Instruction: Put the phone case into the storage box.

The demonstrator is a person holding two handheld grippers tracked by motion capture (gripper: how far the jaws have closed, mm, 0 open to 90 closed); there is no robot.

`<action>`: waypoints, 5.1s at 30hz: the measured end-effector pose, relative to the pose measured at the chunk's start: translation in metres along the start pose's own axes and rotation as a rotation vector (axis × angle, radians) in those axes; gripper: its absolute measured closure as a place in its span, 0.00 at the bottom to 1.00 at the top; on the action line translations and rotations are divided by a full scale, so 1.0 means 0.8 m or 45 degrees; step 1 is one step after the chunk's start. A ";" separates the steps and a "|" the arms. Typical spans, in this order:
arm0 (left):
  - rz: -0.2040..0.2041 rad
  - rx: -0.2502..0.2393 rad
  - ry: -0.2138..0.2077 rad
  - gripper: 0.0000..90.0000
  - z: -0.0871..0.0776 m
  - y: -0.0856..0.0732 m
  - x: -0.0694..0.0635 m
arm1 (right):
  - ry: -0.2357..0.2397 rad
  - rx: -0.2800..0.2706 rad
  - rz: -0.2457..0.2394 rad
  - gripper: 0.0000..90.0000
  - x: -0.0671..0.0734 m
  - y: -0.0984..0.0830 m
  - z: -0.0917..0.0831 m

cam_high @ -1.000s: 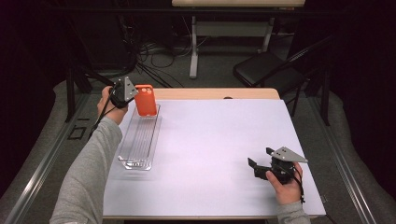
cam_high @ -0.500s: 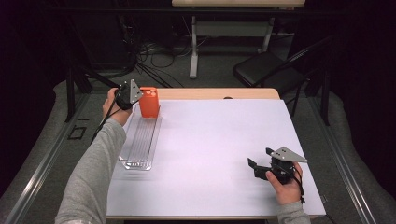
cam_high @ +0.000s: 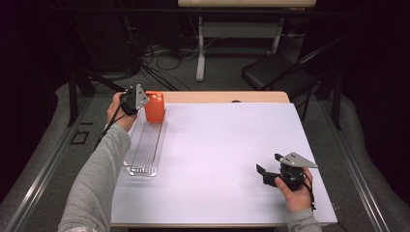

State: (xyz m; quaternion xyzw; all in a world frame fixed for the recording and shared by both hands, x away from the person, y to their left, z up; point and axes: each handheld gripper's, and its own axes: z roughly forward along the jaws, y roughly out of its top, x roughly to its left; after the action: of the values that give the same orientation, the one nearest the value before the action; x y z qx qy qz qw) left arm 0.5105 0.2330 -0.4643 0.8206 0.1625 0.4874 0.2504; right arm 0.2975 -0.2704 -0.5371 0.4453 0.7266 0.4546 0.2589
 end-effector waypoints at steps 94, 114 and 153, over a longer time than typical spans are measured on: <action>-0.247 0.088 0.044 0.50 -0.013 -0.004 0.012 | 0.012 0.028 -0.007 0.18 0.000 -0.002 0.006; -0.531 -0.066 -0.013 0.51 -0.048 0.005 0.034 | 0.012 0.026 -0.004 0.18 0.001 -0.002 0.006; -1.084 -0.126 -0.390 0.31 -0.104 0.023 0.049 | 0.012 0.024 -0.010 0.18 0.002 -0.002 0.004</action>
State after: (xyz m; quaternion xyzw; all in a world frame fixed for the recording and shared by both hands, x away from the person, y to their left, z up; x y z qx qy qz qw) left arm 0.4562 0.2591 -0.3923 0.7303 0.4231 0.2212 0.4886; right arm 0.2983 -0.2680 -0.5399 0.4426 0.7340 0.4487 0.2529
